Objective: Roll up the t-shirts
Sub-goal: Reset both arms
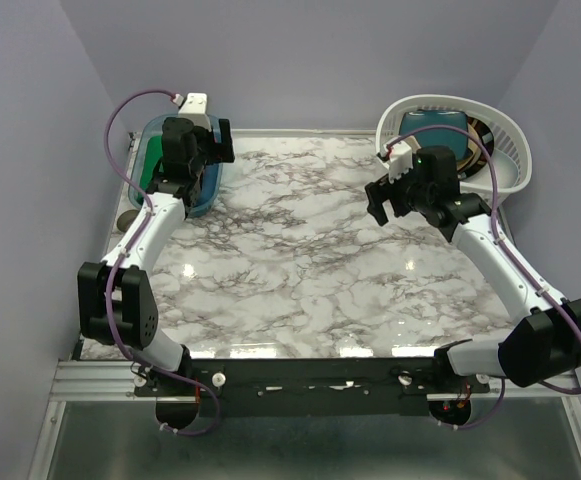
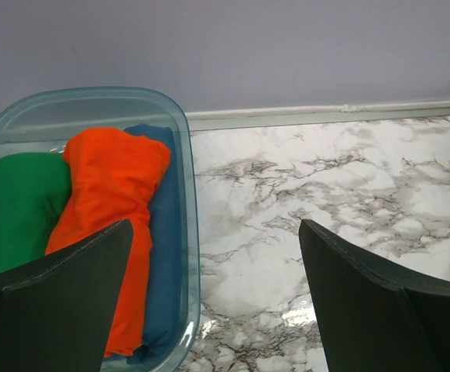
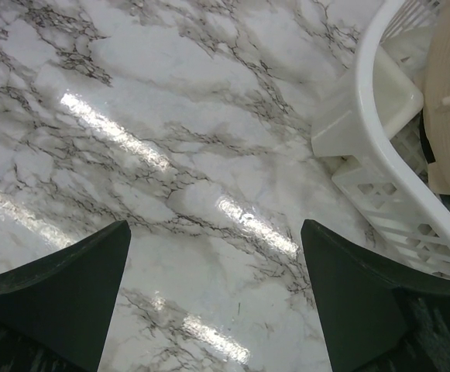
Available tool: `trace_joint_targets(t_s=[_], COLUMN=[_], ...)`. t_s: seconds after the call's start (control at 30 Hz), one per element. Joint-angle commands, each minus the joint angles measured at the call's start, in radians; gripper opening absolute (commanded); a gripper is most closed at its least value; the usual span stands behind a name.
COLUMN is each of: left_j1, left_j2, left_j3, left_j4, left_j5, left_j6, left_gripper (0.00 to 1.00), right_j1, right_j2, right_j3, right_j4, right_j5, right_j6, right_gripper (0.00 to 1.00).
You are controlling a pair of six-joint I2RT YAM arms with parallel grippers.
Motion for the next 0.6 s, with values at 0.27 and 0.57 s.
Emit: trace_joint_targets(t_s=[0.27, 0.57], left_j1=[0.0, -0.025], left_j2=[-0.157, -0.145], left_j3=[-0.329, -0.331], left_j4=[0.187, 0.222], left_j5=[-0.022, -0.09], left_j6=[-0.004, -0.024], left_gripper=[0.99, 0.99], right_j1=[0.004, 0.004], right_j2=[0.042, 0.117], right_j3=[-0.017, 0.082], right_j4=[0.004, 0.004], right_j5=[-0.013, -0.016], right_j6=[0.019, 0.046], right_gripper=[1.0, 1.0])
